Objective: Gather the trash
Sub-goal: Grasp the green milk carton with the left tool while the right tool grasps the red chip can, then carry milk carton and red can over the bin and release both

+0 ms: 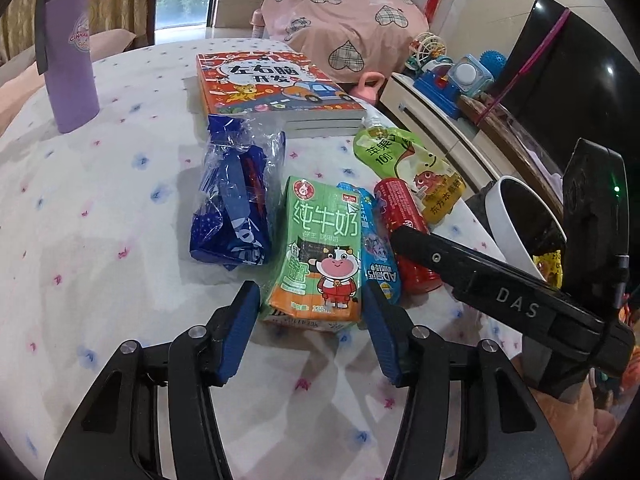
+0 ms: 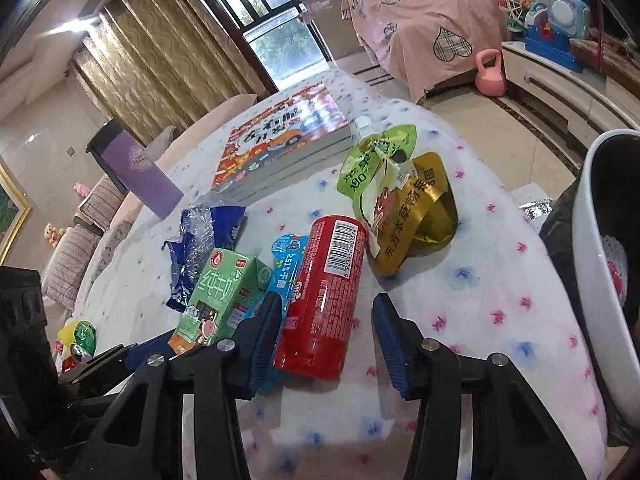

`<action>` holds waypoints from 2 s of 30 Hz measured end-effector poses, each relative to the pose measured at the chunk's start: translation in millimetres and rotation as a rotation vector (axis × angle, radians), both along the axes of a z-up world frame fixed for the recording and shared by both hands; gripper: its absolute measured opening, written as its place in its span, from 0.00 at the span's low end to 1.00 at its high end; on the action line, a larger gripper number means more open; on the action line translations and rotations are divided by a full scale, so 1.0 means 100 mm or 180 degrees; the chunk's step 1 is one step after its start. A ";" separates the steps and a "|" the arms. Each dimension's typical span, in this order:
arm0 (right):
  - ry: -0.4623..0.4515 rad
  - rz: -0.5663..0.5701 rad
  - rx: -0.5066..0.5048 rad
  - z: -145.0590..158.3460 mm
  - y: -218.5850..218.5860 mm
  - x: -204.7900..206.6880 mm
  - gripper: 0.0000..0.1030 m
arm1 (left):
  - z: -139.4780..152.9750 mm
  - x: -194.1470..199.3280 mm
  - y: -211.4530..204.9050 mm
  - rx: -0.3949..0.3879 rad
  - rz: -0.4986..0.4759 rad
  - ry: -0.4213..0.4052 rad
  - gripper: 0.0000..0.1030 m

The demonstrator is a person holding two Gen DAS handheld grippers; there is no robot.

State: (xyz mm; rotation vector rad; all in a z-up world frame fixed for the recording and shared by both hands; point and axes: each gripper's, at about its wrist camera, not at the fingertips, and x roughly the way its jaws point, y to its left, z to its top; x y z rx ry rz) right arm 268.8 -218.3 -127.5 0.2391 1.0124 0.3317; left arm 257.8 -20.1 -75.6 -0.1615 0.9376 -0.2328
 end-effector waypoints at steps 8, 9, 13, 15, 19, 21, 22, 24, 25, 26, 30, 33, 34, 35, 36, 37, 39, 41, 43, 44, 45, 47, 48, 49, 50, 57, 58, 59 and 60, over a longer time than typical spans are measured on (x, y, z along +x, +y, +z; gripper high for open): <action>-0.0014 0.0097 -0.0074 0.02 0.01 -0.12 0.36 | 0.01 -0.21 0.05 -0.0049 -0.0037 0.0044 0.51; -0.0017 0.0096 -0.0080 0.04 -0.02 -0.18 0.36 | 0.01 -0.28 0.08 -0.0086 -0.0046 0.0062 0.51; -0.0035 0.0076 -0.0115 0.12 -0.17 -0.41 0.36 | 0.02 -0.55 0.14 -0.0162 -0.0087 0.0128 0.51; -0.0039 0.0059 -0.0172 0.17 -0.27 -0.55 0.36 | 0.01 -0.64 0.14 -0.0158 -0.0112 0.0160 0.51; -0.0004 0.0039 -0.0250 0.19 -0.37 -0.69 0.36 | 0.03 -0.67 0.09 -0.0094 -0.0102 0.0160 0.52; 0.0023 0.0034 -0.0272 0.16 -0.38 -0.67 0.36 | 0.02 -0.63 0.07 -0.0073 -0.0087 0.0187 0.56; 0.0039 0.0026 -0.0269 0.15 -0.37 -0.66 0.37 | 0.03 -0.61 0.06 -0.0065 -0.0090 0.0172 0.59; 0.0041 0.0016 -0.0280 0.13 -0.35 -0.64 0.39 | 0.02 -0.58 0.02 0.0010 -0.0082 0.0138 0.60; 0.0032 0.0015 -0.0288 0.12 -0.34 -0.64 0.39 | 0.01 -0.55 0.00 0.0039 -0.0082 0.0137 0.60; 0.0011 0.0011 -0.0323 0.11 -0.32 -0.62 0.39 | 0.00 -0.53 -0.02 0.0056 -0.0084 0.0131 0.60; -0.0042 0.0001 -0.0394 0.09 -0.27 -0.56 0.37 | -0.06 -0.47 -0.08 0.0213 -0.0059 0.0108 0.47; -0.0077 0.0021 -0.0443 0.09 -0.24 -0.55 0.34 | -0.06 -0.49 -0.09 0.0240 -0.0059 0.0088 0.47; -0.0086 0.0032 -0.0439 0.09 -0.24 -0.56 0.34 | -0.05 -0.51 -0.09 0.0236 -0.0063 0.0079 0.47; -0.0098 0.0040 -0.0439 0.10 -0.25 -0.58 0.34 | -0.03 -0.53 -0.09 0.0225 -0.0065 0.0071 0.47; -0.0117 0.0040 -0.0425 0.11 -0.27 -0.61 0.34 | -0.01 -0.54 -0.10 0.0220 -0.0069 0.0068 0.47; -0.0135 0.0027 -0.0395 0.13 -0.30 -0.65 0.34 | 0.02 -0.56 -0.12 0.0206 -0.0083 0.0052 0.47; -0.0170 -0.0001 -0.0348 0.18 -0.36 -0.69 0.34 | 0.10 -0.61 -0.19 0.0189 -0.0128 0.0001 0.47; -0.0209 -0.0044 -0.0282 0.26 -0.45 -0.75 0.34 | 0.17 -0.63 -0.28 0.0168 -0.0192 -0.0040 0.47; -0.0257 -0.0089 -0.0249 0.34 -0.55 -0.81 0.34 | 0.24 -0.65 -0.39 0.0125 -0.0260 -0.0078 0.47; -0.0279 -0.0109 -0.0230 0.38 -0.59 -0.84 0.34 | 0.26 -0.65 -0.43 0.0108 -0.0292 -0.0091 0.46; -0.0294 -0.0130 -0.0215 0.41 -0.64 -0.86 0.34 | 0.29 -0.65 -0.51 0.0084 -0.0341 -0.0111 0.46; -0.0348 -0.0197 -0.0193 0.50 -0.76 -0.92 0.34 | 0.33 -0.65 -0.65 0.0065 -0.0437 -0.0128 0.46; -0.0370 -0.0227 -0.0190 0.54 -0.80 -0.94 0.34 | 0.35 -0.65 -0.72 0.0063 -0.0487 -0.0137 0.46; -0.0397 -0.0269 -0.0181 0.58 -0.87 -0.97 0.34 | 0.36 -0.65 -0.78 0.0064 -0.0527 -0.0147 0.46; -0.0410 -0.0295 -0.0174 0.61 -0.92 -0.99 0.34 | 0.38 -0.65 -0.86 0.0064 -0.0578 -0.0159 0.46; -0.0548 -0.0612 -0.0154 0.83 -1.39 -1.14 0.34 | 0.55 -0.62 -1.34 0.0046 -0.0870 -0.0267 0.46; -0.0551 -0.0646 -0.0149 0.84 -1.44 -1.14 0.34 | 0.56 -0.62 -1.39 0.0044 -0.0896 -0.0279 0.46; -0.0553 -0.0691 -0.0143 0.86 -1.50 -1.15 0.34 | 0.58 -0.62 -1.43 0.0045 -0.0918 -0.0289 0.46; -0.0557 -0.0740 -0.0146 0.87 -1.57 -1.15 0.34 | 0.59 -0.61 -1.47 0.0047 -0.0942 -0.0296 0.46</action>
